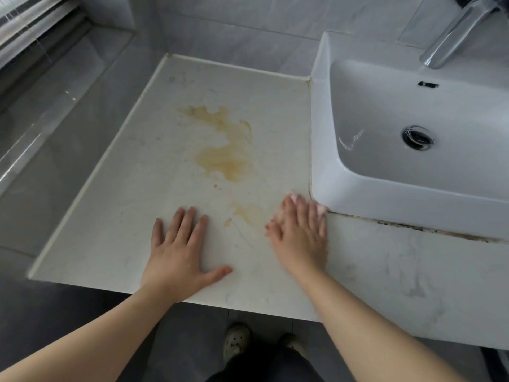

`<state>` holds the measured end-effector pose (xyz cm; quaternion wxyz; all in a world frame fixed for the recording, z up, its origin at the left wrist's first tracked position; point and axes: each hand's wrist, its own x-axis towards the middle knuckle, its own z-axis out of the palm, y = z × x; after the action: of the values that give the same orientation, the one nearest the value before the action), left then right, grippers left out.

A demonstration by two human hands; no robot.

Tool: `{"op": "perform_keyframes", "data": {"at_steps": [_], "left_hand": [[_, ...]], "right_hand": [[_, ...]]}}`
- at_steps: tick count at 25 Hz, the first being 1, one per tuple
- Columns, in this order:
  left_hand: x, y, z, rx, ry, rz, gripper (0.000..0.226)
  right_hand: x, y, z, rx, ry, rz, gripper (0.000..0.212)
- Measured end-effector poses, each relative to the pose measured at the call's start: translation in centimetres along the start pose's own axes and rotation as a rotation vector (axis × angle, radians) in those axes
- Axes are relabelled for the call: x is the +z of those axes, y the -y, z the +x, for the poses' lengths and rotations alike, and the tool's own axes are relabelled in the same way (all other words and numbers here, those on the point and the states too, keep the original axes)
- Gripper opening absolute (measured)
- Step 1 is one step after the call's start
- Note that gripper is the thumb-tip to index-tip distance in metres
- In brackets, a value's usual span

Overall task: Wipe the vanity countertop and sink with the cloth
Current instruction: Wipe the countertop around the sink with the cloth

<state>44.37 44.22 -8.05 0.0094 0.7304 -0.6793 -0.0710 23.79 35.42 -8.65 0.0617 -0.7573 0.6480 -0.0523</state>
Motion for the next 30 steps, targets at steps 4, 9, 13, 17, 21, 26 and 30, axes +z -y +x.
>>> {"op": "perform_keyframes", "data": {"at_steps": [4,9,13,17,21,26,30], "left_hand": [[0.0,0.1,0.0,-0.005,0.011,0.011,0.108],[0.1,0.0,0.0,-0.004,-0.009,0.022,0.109],[0.1,0.0,-0.2,-0.015,-0.011,0.021,0.107],[-0.1,-0.2,-0.2,-0.036,0.028,0.034,0.101],[0.0,-0.1,0.0,-0.042,0.024,0.045,0.098],[0.2,-0.1,-0.1,-0.04,-0.011,0.043,0.098],[0.2,-0.1,-0.1,-0.048,-0.012,0.055,0.1]], "right_hand": [[0.3,3.8,-2.4,-0.371,0.029,-0.025,0.069],[-0.6,-6.3,-3.8,-0.108,-0.066,-0.094,0.073],[0.3,-0.3,-2.2,-0.076,-0.08,-0.034,0.071],[0.3,0.2,-2.8,-0.494,-0.005,-0.056,0.068],[-0.6,-11.1,-3.0,-0.303,-0.048,-0.152,0.065],[-1.4,-12.6,-3.8,0.113,-0.07,-0.074,0.072],[-0.4,-2.1,-5.5,-0.319,-0.068,-0.052,0.067]]}}
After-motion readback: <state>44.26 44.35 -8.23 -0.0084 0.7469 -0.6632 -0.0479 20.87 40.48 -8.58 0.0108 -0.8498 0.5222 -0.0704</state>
